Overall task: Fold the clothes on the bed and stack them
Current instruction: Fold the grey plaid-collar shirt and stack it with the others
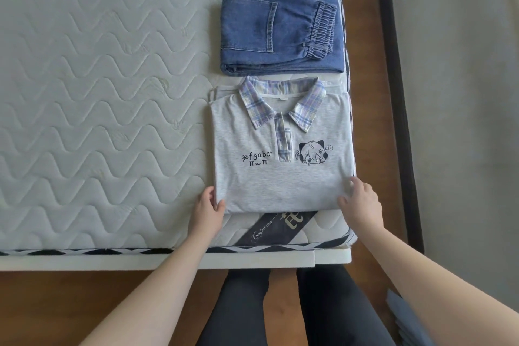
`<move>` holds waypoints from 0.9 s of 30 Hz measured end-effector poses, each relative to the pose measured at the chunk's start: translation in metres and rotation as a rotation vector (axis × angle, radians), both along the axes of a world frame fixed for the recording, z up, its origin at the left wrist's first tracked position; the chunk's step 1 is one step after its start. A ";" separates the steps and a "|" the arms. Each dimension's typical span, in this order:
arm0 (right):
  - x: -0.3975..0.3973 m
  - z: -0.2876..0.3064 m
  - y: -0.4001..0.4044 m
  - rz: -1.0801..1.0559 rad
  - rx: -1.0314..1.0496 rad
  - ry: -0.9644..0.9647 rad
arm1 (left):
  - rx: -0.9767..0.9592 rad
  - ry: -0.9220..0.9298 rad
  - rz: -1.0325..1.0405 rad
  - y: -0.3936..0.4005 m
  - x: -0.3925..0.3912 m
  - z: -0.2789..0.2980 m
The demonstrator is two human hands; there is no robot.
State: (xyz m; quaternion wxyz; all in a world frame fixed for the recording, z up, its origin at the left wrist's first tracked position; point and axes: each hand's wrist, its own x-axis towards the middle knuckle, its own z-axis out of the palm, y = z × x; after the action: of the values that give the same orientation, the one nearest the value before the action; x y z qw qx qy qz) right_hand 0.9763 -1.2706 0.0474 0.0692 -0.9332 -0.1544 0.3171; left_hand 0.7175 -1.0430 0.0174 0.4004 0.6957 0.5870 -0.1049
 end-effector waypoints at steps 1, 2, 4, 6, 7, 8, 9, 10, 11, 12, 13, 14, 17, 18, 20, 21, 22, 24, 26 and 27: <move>-0.006 0.010 0.002 0.036 -0.007 0.024 | -0.005 -0.003 -0.029 0.002 -0.001 0.010; -0.012 0.021 0.003 0.070 -0.012 0.051 | -0.010 -0.001 -0.064 0.003 -0.002 0.022; -0.025 0.047 0.007 0.146 -0.007 0.080 | 0.001 0.020 -0.173 0.005 -0.005 0.049; -0.037 0.076 0.011 0.268 -0.014 0.044 | 0.048 0.068 -0.332 0.007 -0.006 0.078; -0.043 0.090 0.012 0.330 -0.017 0.005 | 0.095 0.099 -0.426 0.007 -0.007 0.093; -0.050 0.104 0.013 0.382 -0.015 -0.038 | 0.158 0.132 -0.520 0.006 -0.007 0.109; -0.056 0.118 0.015 0.423 -0.008 -0.084 | 0.232 0.161 -0.598 0.006 -0.007 0.125; -0.062 0.132 0.017 0.460 0.001 -0.125 | 0.300 0.187 -0.654 0.004 -0.007 0.141; -0.068 0.145 0.020 0.486 0.019 -0.169 | 0.363 0.197 -0.690 0.001 -0.008 0.157; -0.074 0.158 0.023 0.501 0.045 -0.217 | 0.420 0.190 -0.720 -0.001 -0.008 0.173; -0.079 0.170 0.026 0.513 0.071 -0.265 | 0.470 0.179 -0.747 -0.004 -0.008 0.189; -0.086 0.183 0.029 0.527 0.093 -0.310 | 0.515 0.163 -0.768 -0.007 -0.009 0.205; -0.104 0.218 0.038 0.574 0.188 -0.454 | 0.667 0.035 -0.804 -0.015 -0.014 0.253; -0.109 0.230 0.040 0.595 0.221 -0.499 | 0.715 -0.013 -0.816 -0.017 -0.017 0.268; -0.118 0.253 0.043 0.636 0.272 -0.578 | 0.799 -0.072 -0.833 -0.020 -0.023 0.292; -0.121 0.265 0.045 0.647 0.293 -0.607 | 0.832 -0.092 -0.839 -0.020 -0.026 0.303; -0.125 0.276 0.046 0.658 0.312 -0.629 | 0.861 -0.108 -0.840 -0.021 -0.029 0.314; -0.130 0.297 0.046 0.673 0.344 -0.661 | 0.913 -0.132 -0.829 -0.021 -0.033 0.335; -0.134 0.316 0.043 0.690 0.365 -0.687 | 0.948 -0.160 -0.821 -0.025 -0.037 0.355; -0.135 0.323 0.042 0.690 0.372 -0.693 | 0.956 -0.170 -0.822 -0.026 -0.038 0.362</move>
State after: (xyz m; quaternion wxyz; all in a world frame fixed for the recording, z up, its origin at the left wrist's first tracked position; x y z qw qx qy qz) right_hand 0.8411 -1.2289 0.3707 0.0700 -0.8501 -0.5204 -0.0388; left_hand 0.6795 -1.0692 0.3790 0.0176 0.9721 0.2201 0.0792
